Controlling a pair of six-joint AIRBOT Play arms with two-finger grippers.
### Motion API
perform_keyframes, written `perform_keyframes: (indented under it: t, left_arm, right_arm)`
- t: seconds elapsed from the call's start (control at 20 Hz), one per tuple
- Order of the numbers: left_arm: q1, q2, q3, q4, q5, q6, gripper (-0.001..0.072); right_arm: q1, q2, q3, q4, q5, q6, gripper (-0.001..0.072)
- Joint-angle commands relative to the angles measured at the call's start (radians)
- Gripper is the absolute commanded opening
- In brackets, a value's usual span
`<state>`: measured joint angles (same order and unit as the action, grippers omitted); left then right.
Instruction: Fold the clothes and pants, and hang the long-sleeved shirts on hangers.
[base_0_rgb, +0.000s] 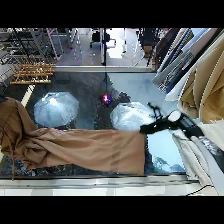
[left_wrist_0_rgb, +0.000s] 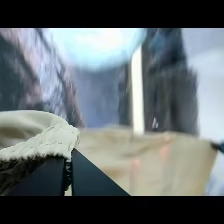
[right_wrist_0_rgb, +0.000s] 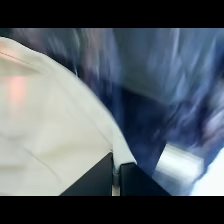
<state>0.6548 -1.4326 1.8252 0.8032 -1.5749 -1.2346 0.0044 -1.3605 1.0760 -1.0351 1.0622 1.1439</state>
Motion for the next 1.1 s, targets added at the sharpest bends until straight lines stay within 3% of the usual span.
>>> perform_keyframes:
  t: [0.0, 0.1, 0.3, 0.45, 0.55, 0.7, 0.85, 1.05]
  left_arm:
    - [0.065, 0.062, 0.002, -0.180, 0.200, -0.116, 0.0008]
    - [0.163, 0.119, 0.002, -0.386, 0.325, -0.131, 0.0008]
    - [0.426, 0.206, 0.002, -0.875, 0.556, -0.131, 0.0007]
    - [0.613, 0.228, 0.002, -1.160, 0.591, -0.130, 0.0007]
    - [0.690, 0.229, 0.002, -1.251, 0.585, -0.129, 0.0008]
    - [0.758, 0.228, 0.001, -1.167, 0.575, -0.105, 0.0007]
    - [0.756, 0.227, 0.001, -0.829, 0.509, -0.104, 0.0008]
    - [0.623, 0.209, -0.029, -0.380, 0.373, -0.105, 0.0008]
  right_arm:
    - [-0.005, 0.192, 0.209, -0.250, -0.042, 0.140, 0.0022]
    - [-0.052, 0.316, 0.336, -0.384, -0.085, 0.229, 0.0022]
    - [-0.214, 0.490, 0.507, -0.409, -0.114, 0.236, 0.0021]
    - [-0.280, 0.549, 0.621, -0.414, -0.119, 0.221, 0.0021]
    - [-0.291, 0.560, 0.698, -0.421, -0.121, 0.192, 0.0020]
    - [-0.291, 0.560, 0.765, -0.407, -0.080, 0.186, 0.0020]
    - [-0.290, 0.542, 0.752, -0.325, 0.036, 0.179, 0.0020]
    - [-0.290, 0.465, 0.627, -0.169, 0.251, 0.179, 0.0020]
